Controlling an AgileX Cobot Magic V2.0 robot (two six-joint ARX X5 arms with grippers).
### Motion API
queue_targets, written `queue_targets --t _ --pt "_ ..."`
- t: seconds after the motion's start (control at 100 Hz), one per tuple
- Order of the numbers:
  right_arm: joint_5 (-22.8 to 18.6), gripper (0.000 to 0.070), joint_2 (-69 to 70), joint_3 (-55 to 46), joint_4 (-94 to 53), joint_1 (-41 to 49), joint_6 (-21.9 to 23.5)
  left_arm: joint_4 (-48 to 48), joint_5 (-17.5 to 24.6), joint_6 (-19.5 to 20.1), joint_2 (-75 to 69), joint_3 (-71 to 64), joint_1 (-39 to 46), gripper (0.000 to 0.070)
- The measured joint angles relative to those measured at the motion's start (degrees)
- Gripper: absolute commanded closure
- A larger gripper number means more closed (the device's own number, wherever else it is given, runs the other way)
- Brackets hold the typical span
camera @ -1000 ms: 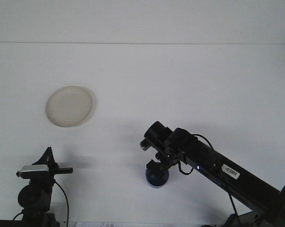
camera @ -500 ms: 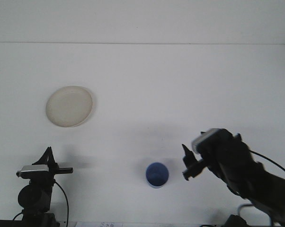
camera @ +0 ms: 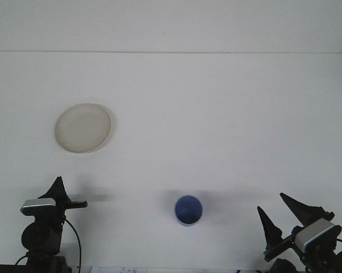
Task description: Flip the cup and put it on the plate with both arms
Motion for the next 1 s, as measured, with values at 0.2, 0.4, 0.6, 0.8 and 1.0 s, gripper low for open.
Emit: queue_targets --t 0.2,0.4,0.6,0.8,1.0 --pt "0.0 0.0232 -0.9 -0.4 -0.2 0.0 0.2 2.3 0.1 -13.4 0.0 0.0 0.0 0.0685" --pt "0.0 0.0232 -0.9 -0.4 -0.2 0.0 0.2 -3.3 9.0 -22.5 2.2 4.9 0.0 0.0685" --pt "0.0 0.0233 -0.9 -0.4 -0.2 0.0 0.2 -12.0 20.2 -20.3 14.2 22.6 -0.1 0.0296" --pt "0.0 0.0233 -0.9 -0.4 -0.2 0.0 0.2 -26.1 34.1 -14.0 34.7 40.2 -4.2 0.0269" --pt "0.0 0.0233 -0.9 -0.4 -0.2 0.0 0.2 -34.7 40.4 -11.6 53.2 52.6 -17.6 0.0193"
